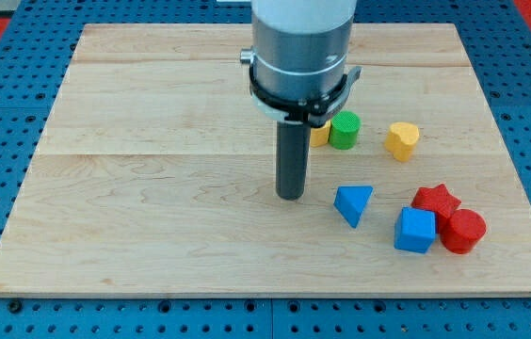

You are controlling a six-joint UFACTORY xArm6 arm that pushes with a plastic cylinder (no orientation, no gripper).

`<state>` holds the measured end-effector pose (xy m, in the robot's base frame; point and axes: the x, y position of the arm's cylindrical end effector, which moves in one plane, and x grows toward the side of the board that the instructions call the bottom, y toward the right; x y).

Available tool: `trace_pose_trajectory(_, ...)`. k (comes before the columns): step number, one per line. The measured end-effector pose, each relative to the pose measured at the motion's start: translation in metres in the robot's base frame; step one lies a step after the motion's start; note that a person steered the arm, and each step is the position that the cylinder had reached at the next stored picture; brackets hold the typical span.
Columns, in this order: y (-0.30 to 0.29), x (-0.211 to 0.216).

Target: Push the triangle into the cube

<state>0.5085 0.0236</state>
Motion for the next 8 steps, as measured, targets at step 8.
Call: trace_pose_trajectory(8, 0.195, -0.041)
